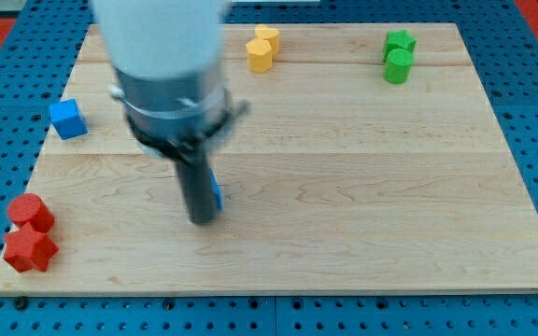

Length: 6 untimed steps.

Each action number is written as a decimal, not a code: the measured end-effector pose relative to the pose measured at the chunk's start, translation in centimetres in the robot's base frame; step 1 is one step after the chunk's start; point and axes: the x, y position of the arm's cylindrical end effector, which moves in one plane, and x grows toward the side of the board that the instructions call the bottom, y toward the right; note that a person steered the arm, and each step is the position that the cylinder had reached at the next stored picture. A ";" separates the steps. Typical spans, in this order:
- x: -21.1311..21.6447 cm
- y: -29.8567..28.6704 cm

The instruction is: Nudge the blue cube a bit right

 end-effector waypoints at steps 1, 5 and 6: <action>-5.5 -3.4; -14.6 -16.6; -9.6 -10.5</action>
